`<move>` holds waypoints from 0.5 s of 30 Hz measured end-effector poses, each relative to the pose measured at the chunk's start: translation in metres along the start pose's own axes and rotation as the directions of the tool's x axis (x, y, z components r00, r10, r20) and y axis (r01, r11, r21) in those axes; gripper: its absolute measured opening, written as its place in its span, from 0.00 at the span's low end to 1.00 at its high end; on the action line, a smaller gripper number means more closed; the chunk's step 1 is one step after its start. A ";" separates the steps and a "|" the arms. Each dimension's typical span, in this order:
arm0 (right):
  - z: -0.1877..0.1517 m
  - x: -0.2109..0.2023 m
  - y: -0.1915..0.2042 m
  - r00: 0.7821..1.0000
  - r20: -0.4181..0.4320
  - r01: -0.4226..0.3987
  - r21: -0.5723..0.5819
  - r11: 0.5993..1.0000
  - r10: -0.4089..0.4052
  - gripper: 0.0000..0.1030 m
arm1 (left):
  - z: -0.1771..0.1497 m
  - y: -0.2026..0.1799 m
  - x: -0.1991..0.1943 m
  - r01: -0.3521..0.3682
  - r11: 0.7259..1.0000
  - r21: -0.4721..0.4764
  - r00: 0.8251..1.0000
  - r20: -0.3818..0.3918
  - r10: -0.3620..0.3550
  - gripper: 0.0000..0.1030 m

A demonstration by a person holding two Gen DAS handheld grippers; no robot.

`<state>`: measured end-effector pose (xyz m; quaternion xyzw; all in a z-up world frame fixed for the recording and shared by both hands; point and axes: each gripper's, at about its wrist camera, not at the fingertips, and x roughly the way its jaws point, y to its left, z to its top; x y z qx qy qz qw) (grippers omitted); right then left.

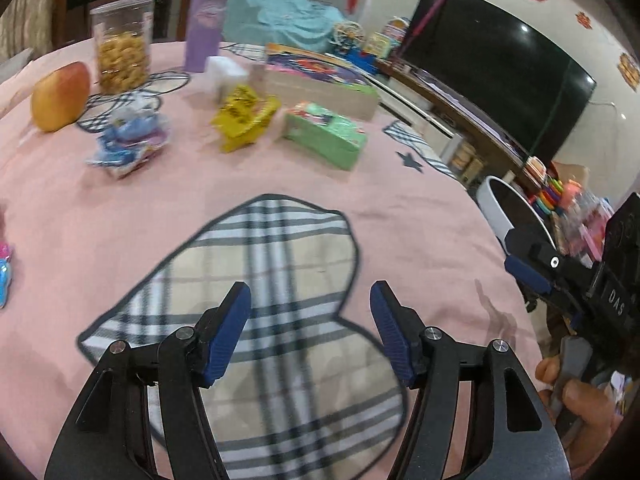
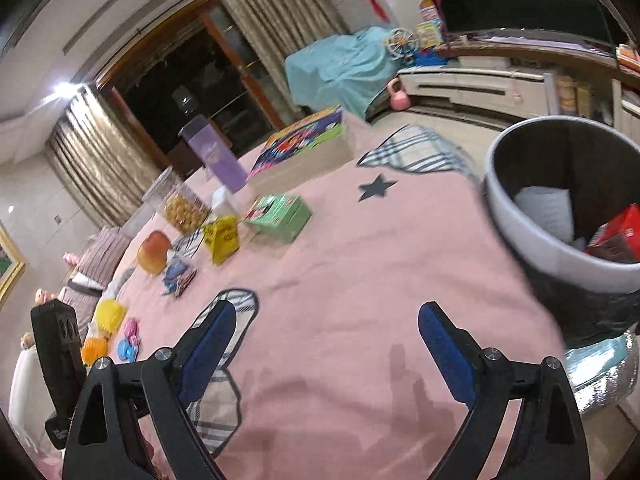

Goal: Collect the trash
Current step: 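Move both grippers back toward the remaining wrappers on the table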

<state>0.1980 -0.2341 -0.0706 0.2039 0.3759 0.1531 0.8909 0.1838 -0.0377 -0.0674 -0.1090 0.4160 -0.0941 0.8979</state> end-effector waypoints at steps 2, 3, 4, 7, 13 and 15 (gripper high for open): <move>-0.004 0.006 0.007 1.000 -0.016 -0.010 -0.006 1.000 0.010 0.91 | 0.000 0.007 -0.003 -0.014 1.000 -0.006 1.000 0.005 0.014 0.61; -0.005 0.009 0.010 1.000 -0.022 -0.016 -0.009 1.000 0.016 0.91 | -0.001 0.010 -0.004 -0.018 1.000 -0.010 1.000 0.006 0.018 0.61; -0.006 0.011 0.013 0.999 -0.028 -0.021 -0.013 1.000 0.021 0.91 | -0.002 0.015 -0.005 -0.022 1.000 -0.017 1.000 0.007 0.022 0.61; -0.008 0.020 0.023 0.999 -0.045 -0.032 -0.037 0.999 0.030 0.91 | -0.001 0.027 -0.004 -0.041 0.999 -0.035 0.999 0.002 0.041 0.62; -0.009 0.033 0.036 0.997 -0.069 -0.044 -0.052 0.998 0.041 0.91 | 0.000 0.051 -0.005 -0.071 0.994 -0.078 0.998 -0.005 0.070 0.62; -0.009 0.037 0.039 0.996 -0.077 -0.049 -0.054 0.997 0.045 0.91 | 0.001 0.057 -0.006 -0.078 0.993 -0.084 0.997 -0.006 0.078 0.62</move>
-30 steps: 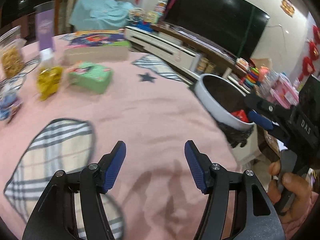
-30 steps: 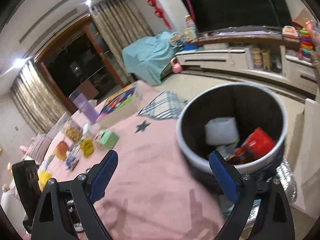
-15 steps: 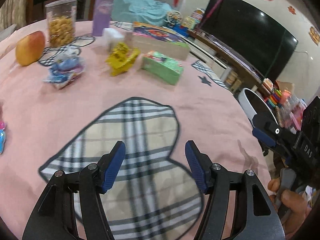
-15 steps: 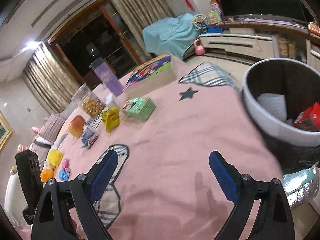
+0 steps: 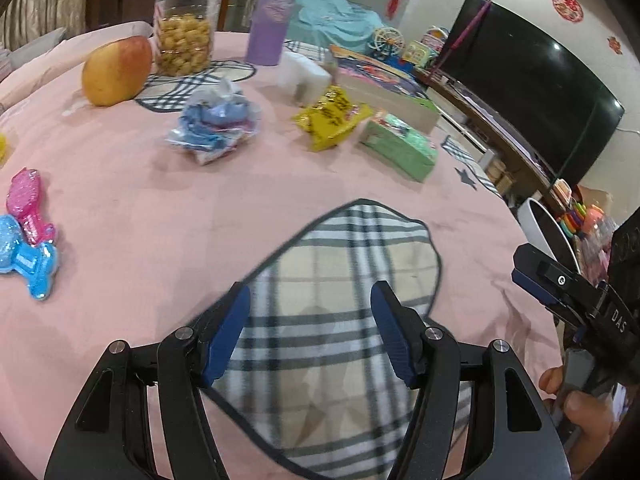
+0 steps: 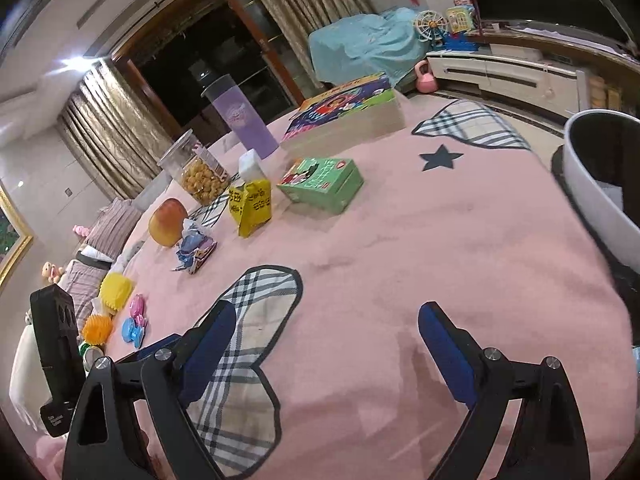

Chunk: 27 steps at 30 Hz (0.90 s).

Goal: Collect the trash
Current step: 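Move both grippers back toward the remaining wrappers on the table, then grasp the crumpled blue-white wrapper with the left gripper while the right grasps the yellow packet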

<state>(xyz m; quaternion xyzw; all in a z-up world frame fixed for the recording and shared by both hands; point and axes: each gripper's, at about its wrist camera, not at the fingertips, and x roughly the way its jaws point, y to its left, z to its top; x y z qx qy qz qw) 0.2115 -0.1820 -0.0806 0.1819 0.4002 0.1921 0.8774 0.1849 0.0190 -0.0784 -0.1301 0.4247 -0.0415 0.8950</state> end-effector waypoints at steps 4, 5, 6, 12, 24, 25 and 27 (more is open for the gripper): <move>0.001 0.009 0.010 1.000 -0.011 -0.006 -0.015 1.000 0.006 0.91 | 0.004 0.013 -0.002 -0.028 1.000 -0.009 1.000 0.010 0.028 0.62; 0.001 0.011 0.012 1.000 -0.011 -0.009 -0.017 1.000 0.009 0.91 | 0.005 0.017 -0.002 -0.032 0.999 -0.013 0.999 0.009 0.032 0.62; 0.001 0.013 0.014 1.000 -0.012 -0.014 -0.017 1.000 0.014 0.91 | 0.006 0.021 -0.001 -0.038 0.999 -0.016 0.999 0.008 0.038 0.62; 0.008 0.029 0.026 0.998 -0.004 -0.056 -0.015 0.998 0.056 0.91 | 0.018 0.043 0.001 -0.072 0.997 -0.026 0.997 0.007 0.072 0.62; 0.028 0.083 0.059 0.995 -0.025 -0.102 -0.053 0.993 0.100 0.87 | 0.061 0.086 0.015 -0.104 0.993 -0.056 0.994 0.018 0.105 0.62; 0.030 0.089 0.062 0.993 -0.028 -0.114 -0.054 0.992 0.113 0.87 | 0.064 0.088 0.018 -0.099 0.993 -0.058 0.995 0.013 0.100 0.62; 0.035 0.102 0.064 0.989 -0.039 -0.144 -0.035 0.989 0.143 0.86 | 0.070 0.092 0.022 -0.084 0.994 -0.067 0.996 0.008 0.085 0.63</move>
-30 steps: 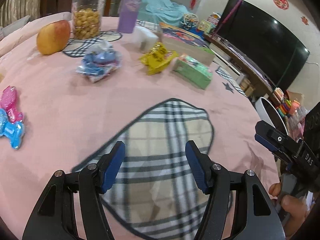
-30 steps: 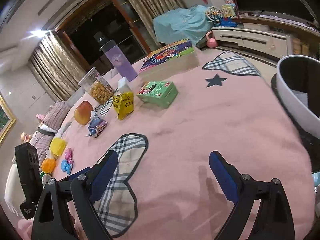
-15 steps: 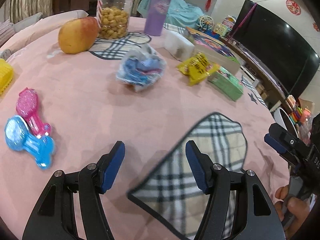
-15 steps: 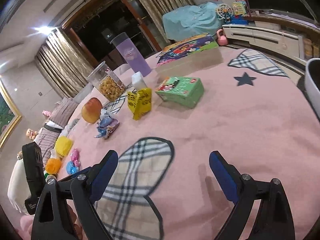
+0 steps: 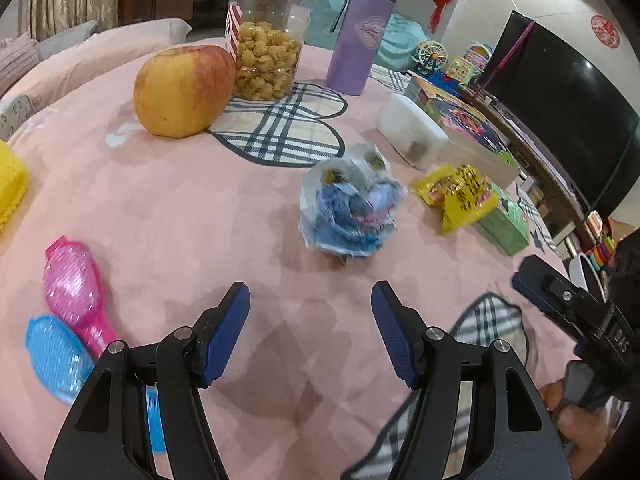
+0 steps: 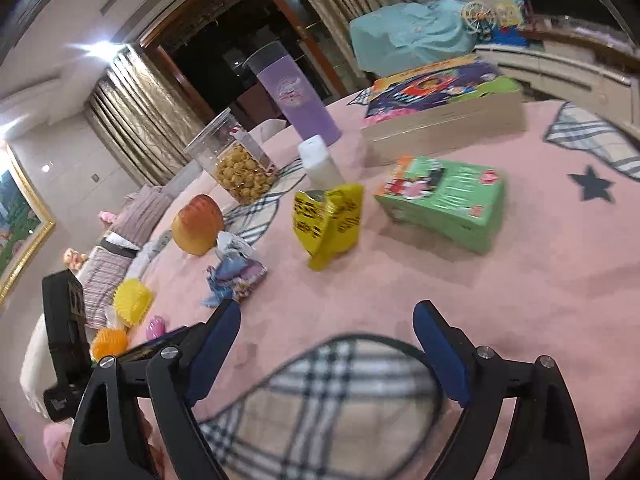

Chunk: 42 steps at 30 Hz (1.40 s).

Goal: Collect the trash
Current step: 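Grasp the crumpled blue-white wrapper with the left gripper while the right grasps the yellow packet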

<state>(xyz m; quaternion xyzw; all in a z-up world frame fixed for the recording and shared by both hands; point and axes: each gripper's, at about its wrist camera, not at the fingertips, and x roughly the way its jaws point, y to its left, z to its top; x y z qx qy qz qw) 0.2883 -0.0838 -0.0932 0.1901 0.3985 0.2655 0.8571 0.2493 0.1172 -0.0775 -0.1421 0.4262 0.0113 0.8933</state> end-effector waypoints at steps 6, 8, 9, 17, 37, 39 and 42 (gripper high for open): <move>0.016 0.029 0.000 1.000 -0.009 -0.021 0.040 0.999 0.021 0.79 | 0.015 0.002 0.009 0.069 0.997 -0.017 0.998 0.000 -0.069 0.63; 0.020 0.035 -0.001 1.000 -0.003 -0.023 0.048 0.999 0.023 0.79 | 0.019 -0.001 0.012 0.084 0.996 -0.004 0.996 0.003 -0.084 0.63; 0.023 0.038 -0.001 1.000 0.000 -0.020 0.052 0.998 0.020 0.79 | 0.022 -0.003 0.014 0.079 0.997 0.013 0.997 0.012 -0.079 0.63; 0.028 0.058 -0.014 0.999 -0.049 -0.006 0.107 0.994 0.012 0.09 | 0.023 -0.013 0.030 0.086 0.994 0.070 0.996 0.002 -0.086 0.26; 0.029 0.046 0.006 1.000 -0.015 0.003 0.046 0.999 -0.002 0.55 | -0.016 0.001 -0.007 0.088 0.996 -0.010 0.995 0.056 -0.088 0.16; 0.034 0.056 0.008 1.000 -0.018 0.019 0.058 0.998 -0.018 0.55 | -0.016 0.002 -0.008 0.099 0.995 -0.008 0.993 0.064 -0.098 0.16; 0.041 0.071 0.006 0.999 -0.017 0.040 0.093 0.995 -0.039 0.55 | -0.016 -0.005 -0.006 0.095 0.995 0.022 0.994 0.060 -0.096 0.16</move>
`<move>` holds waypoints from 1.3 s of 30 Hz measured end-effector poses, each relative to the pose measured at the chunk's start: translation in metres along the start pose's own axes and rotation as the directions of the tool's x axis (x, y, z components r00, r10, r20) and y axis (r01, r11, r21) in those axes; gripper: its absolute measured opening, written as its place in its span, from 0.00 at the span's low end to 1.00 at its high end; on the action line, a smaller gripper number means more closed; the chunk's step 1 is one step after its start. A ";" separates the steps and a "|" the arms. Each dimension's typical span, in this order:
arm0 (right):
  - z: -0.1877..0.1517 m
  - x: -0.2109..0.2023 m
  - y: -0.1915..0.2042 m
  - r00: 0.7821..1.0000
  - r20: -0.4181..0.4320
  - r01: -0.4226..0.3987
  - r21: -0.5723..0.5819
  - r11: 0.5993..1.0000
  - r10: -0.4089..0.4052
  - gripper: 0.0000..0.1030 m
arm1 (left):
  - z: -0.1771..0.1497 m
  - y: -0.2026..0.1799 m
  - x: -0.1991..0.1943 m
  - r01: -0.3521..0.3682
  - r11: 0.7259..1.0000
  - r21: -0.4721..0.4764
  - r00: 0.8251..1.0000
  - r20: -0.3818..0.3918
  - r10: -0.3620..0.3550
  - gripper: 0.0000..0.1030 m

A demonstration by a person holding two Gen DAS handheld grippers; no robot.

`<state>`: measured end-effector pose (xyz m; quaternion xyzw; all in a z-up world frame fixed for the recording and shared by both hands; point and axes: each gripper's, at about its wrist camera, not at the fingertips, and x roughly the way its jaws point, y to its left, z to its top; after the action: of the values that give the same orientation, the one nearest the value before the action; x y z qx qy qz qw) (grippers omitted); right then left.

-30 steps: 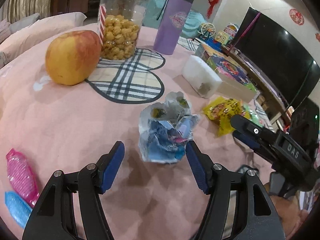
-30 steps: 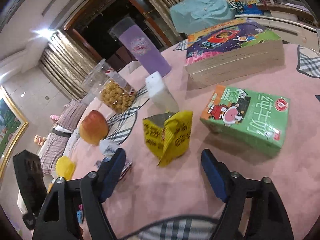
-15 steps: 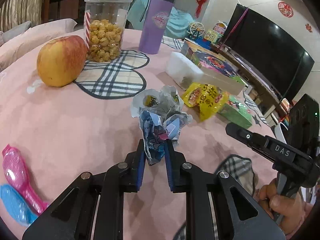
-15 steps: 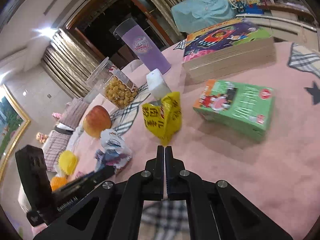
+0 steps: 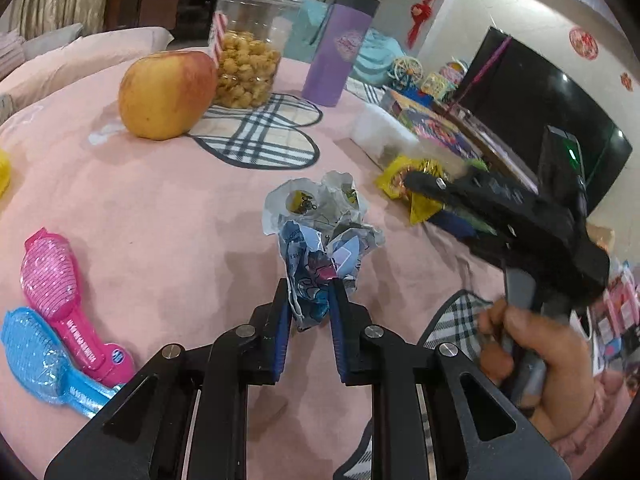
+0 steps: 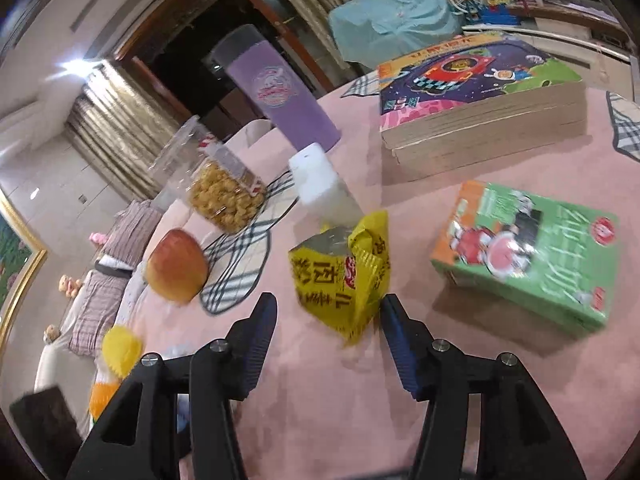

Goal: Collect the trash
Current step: 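Grasp the crumpled blue-white wrapper with the left gripper while the right grasps the yellow packet, then carry the crumpled wrapper and yellow packet over the trash bin with both grippers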

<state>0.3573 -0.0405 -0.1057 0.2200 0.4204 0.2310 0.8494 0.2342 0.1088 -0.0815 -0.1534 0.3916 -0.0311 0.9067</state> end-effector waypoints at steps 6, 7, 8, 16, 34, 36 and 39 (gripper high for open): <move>-0.001 -0.004 -0.005 0.999 0.034 0.013 0.001 1.000 -0.013 0.39 | 0.000 -0.003 0.000 0.007 1.000 0.025 1.000 0.011 -0.007 0.16; -0.002 -0.009 -0.005 0.999 0.038 0.008 -0.005 1.000 -0.008 0.36 | 0.000 -0.003 -0.001 0.006 1.000 0.024 1.000 0.012 -0.007 0.16; -0.004 -0.015 -0.006 0.999 0.038 -0.003 -0.009 1.000 0.004 0.32 | 0.000 -0.003 -0.001 0.004 1.000 0.026 1.000 0.012 -0.004 0.16; -0.033 -0.080 -0.017 0.997 0.032 -0.067 -0.053 0.996 0.069 0.31 | -0.011 -0.028 -0.010 0.047 0.998 0.045 0.999 0.001 -0.048 0.16; -0.087 -0.234 -0.122 0.981 0.172 0.080 0.089 0.993 -0.095 0.31 | -0.052 -0.176 -0.010 0.269 0.936 0.225 0.961 -0.133 -0.244 0.16; -0.090 -0.248 -0.133 0.976 0.186 0.091 0.112 0.990 -0.111 0.31 | -0.057 -0.196 -0.010 0.289 0.922 0.257 0.955 -0.149 -0.258 0.16; -0.093 -0.266 -0.143 0.969 0.213 0.098 0.137 0.986 -0.126 0.31 | -0.061 -0.220 -0.010 0.314 0.905 0.286 0.947 -0.166 -0.276 0.16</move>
<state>0.1675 -0.2917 -0.0751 0.2733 0.3487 0.1298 0.8871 0.1977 -0.1138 -0.0473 -0.0652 0.4084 -0.2382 0.8788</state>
